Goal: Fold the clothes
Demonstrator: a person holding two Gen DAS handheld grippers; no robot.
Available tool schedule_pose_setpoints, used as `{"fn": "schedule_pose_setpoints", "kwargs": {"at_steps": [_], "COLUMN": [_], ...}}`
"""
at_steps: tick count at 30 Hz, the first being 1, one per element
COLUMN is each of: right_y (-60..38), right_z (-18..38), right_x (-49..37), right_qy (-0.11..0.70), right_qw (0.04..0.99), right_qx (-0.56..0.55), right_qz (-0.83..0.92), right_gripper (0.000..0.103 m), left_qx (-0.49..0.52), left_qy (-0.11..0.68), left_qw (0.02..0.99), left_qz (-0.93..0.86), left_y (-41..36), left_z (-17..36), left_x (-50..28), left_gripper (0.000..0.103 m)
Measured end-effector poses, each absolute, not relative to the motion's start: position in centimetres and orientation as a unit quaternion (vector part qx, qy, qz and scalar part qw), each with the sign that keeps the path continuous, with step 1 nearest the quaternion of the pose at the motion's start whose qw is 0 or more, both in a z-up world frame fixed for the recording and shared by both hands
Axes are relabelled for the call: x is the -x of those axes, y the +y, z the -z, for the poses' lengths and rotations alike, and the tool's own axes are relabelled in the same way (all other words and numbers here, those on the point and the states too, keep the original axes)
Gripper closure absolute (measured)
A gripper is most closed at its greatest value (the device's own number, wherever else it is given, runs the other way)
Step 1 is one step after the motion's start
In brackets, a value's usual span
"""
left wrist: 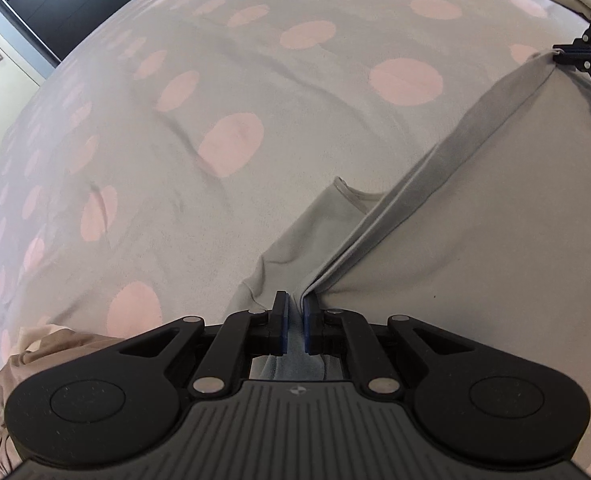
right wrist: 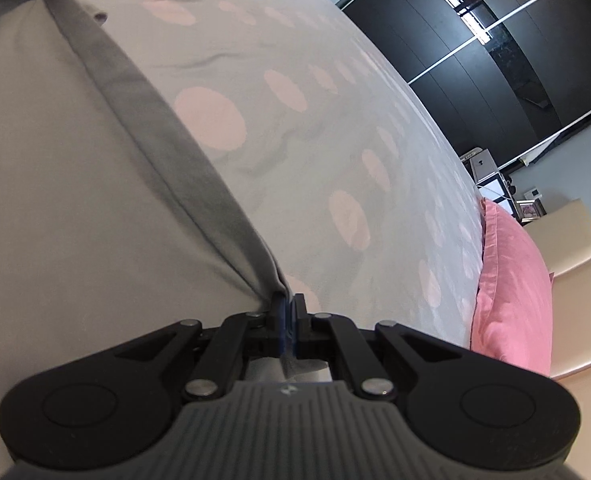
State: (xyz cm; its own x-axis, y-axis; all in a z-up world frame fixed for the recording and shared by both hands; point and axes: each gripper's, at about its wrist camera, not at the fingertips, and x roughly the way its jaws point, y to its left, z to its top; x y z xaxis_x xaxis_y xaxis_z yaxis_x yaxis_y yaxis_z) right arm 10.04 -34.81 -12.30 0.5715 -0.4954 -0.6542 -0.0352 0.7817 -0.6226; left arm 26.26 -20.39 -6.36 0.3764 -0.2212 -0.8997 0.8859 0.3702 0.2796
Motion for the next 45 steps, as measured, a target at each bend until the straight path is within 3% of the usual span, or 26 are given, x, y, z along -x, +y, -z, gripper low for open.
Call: {"fn": "schedule_pose_setpoints", "kwargs": {"at_steps": [9,13,14,21,28,45], "right_y": [-36.2,-36.6,-36.7,-39.3,-39.3,-33.3], "right_z": [14.0,13.6,13.4,10.9,7.6,8.4], "right_x": [-12.1,-11.8,-11.7,-10.7,-5.3,8.6], "right_qy": [0.46,0.459,0.46,0.458,0.46,0.469], "right_qw": [0.828,0.832,0.832,0.834,0.855,0.866], "right_qx": [0.283,0.265,0.26,0.219,0.117,-0.034], "right_qz": [0.15,0.166,0.171,0.215,0.21,0.172], "right_gripper": [0.098,0.09,0.083,0.079,0.079,0.077], "left_qx": [-0.401,-0.383,-0.375,-0.328,-0.309,-0.306], "left_qy": [0.412,0.389,0.384,0.356,0.355,0.372], "left_qw": [0.735,0.759,0.767,0.819,0.82,0.794], "left_qz": [0.36,0.355,0.351,0.308,0.327,0.372], "left_y": [-22.0,-20.9,-20.6,-18.6,-14.4,-3.6], "left_z": [8.2,7.9,7.5,3.6,1.0,2.7], "left_x": [-27.3,-27.6,-27.8,-28.6,-24.3,-11.2], "left_gripper": [0.096,0.077,0.072,0.072,0.072,0.072]}}
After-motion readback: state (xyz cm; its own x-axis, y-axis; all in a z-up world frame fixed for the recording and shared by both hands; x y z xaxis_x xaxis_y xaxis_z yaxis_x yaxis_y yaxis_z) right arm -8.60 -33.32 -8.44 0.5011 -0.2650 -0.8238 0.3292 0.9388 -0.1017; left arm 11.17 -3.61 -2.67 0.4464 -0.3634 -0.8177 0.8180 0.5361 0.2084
